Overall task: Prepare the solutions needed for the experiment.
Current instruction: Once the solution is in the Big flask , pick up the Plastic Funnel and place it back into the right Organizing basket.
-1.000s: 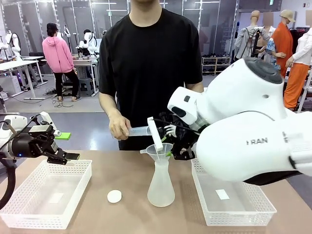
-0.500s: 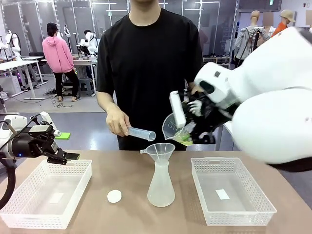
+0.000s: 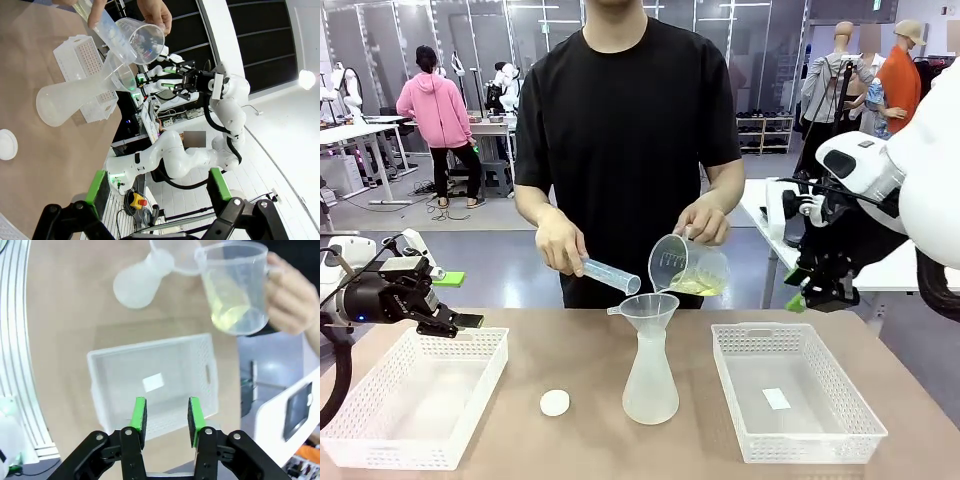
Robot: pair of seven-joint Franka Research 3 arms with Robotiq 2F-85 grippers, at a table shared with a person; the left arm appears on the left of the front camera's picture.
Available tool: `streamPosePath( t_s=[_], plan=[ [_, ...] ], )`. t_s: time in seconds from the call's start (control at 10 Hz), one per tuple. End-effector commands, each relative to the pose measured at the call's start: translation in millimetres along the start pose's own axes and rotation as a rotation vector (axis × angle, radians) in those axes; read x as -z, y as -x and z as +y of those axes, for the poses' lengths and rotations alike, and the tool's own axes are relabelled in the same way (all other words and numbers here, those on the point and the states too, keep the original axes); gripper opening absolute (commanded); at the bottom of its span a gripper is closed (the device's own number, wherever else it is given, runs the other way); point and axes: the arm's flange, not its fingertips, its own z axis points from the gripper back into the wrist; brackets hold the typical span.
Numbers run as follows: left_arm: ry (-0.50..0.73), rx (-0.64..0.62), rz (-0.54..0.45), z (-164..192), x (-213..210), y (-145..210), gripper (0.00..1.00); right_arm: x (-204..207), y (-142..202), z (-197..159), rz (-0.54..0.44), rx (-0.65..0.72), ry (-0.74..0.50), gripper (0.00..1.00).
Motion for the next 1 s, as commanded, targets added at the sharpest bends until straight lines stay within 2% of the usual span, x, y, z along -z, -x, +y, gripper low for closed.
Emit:
streamPosePath(
  t_s=[0.0,0.4,0.5,0.7,0.9],
  plan=[
    [0.004,0.003,-0.001,-1.2,0.3,-0.3,1.00,0.7,-4.9,-3.1,-0.024,-0.043,0.026,0.44],
    [0.004,0.003,-0.001,-1.2,0.3,-0.3,1.00,-1.8,-4.6,0.3,-0.011,-0.015,0.010,0.44],
    [0.004,0.003,-0.001,-1.2,0.3,-0.3,1.00,11.1,-10.5,-9.1,0.028,0.179,0.013,0.44],
    [0.004,0.003,-0.001,-1.2,0.3,-0.3,1.00,30.2,15.9,-5.7,-0.048,0.583,-0.162,0.44],
    [0.004,0.003,-0.001,-1.2,0.3,-0.3,1.00,47.5,40.8,1.9,-0.090,0.875,-0.315,0.44]
  ],
)
